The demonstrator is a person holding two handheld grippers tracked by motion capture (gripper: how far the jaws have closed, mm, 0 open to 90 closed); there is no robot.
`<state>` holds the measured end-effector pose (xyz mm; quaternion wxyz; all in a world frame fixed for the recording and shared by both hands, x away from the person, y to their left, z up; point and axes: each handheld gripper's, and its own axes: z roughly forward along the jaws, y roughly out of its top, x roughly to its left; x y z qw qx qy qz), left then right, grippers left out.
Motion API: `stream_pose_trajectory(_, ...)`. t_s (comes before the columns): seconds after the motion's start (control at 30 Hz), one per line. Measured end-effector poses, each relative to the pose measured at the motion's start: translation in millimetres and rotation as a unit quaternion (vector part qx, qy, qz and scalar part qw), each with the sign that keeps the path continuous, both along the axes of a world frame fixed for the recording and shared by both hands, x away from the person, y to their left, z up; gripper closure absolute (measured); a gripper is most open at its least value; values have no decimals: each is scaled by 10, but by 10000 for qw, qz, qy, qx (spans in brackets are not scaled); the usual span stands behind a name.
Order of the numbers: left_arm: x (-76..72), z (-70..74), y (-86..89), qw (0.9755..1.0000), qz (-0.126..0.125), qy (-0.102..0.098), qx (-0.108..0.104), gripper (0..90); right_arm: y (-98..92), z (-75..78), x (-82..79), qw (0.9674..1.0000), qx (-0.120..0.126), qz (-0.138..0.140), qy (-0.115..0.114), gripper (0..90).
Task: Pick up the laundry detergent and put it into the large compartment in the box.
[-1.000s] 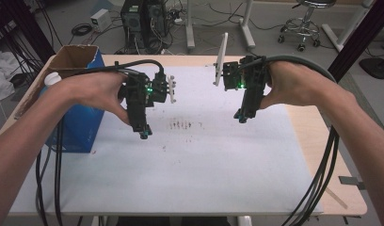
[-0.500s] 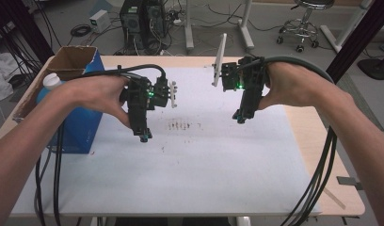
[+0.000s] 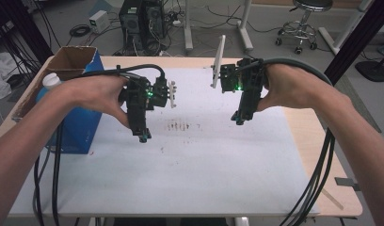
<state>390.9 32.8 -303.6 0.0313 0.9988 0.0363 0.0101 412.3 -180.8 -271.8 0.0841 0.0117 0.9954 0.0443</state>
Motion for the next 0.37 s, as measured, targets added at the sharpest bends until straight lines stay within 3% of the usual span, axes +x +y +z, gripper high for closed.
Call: stream_pose_trajectory(0.37, -8, -1, -12, 10000, -59, 44, -1, 168, -3, 19, -11, 10000, 37, 24, 1, 122)
